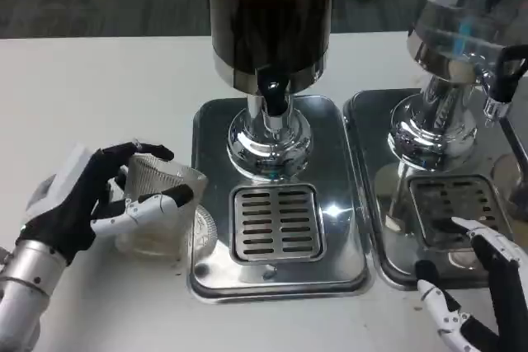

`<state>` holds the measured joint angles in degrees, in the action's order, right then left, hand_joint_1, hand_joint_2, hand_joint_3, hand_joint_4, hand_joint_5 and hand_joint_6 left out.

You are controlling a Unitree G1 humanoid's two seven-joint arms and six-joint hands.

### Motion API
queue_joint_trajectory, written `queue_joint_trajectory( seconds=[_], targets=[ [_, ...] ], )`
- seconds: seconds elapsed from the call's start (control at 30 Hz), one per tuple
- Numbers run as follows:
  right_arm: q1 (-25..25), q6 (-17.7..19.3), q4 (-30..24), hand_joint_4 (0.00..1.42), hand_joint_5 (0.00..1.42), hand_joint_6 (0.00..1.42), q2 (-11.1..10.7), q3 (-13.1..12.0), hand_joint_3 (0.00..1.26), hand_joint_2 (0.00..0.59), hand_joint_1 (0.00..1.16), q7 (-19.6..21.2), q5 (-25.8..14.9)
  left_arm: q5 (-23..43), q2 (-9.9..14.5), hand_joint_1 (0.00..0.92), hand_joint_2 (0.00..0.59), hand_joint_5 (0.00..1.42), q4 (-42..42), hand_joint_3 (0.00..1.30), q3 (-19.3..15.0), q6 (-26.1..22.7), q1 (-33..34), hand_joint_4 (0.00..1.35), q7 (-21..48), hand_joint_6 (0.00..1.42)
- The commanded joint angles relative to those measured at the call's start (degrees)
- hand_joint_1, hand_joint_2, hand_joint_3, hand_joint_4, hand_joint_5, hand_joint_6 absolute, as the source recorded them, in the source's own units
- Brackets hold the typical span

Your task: Grasp the cup under the faucet to collect the drink, then remove the cup.

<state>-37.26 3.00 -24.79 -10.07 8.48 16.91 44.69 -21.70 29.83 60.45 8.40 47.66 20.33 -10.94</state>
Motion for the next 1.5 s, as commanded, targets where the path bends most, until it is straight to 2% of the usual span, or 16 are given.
queue_joint_trajectory(
  seconds=[0.03,0.73,1.5],
  targets=[
    [-0.1,0.6,-0.5,0.23,0.22,0.37,-0.5,-0.4,0.33,0.399,0.39,-0.3,-0.2,0.7,-0.6,0.417,0.088,0.96,-0.3,0.55,-1.2,2.0,-1.0,0.71,-1.7,1.40],
    [0.3,1.0,-0.7,0.23,0.22,0.37,-0.9,-1.2,0.33,0.394,0.38,-1.1,-0.9,1.3,-1.4,0.439,0.078,0.98,-1.9,0.57,-4.1,6.4,-1.9,0.74,-4.4,1.39],
    [1.0,-0.1,-1.3,0.23,0.22,0.36,0.9,0.2,0.33,0.399,0.39,-1.3,0.8,2.7,-0.8,0.448,0.074,0.98,-2.6,0.58,-7.0,9.2,-1.5,0.74,-3.6,1.39]
  ],
)
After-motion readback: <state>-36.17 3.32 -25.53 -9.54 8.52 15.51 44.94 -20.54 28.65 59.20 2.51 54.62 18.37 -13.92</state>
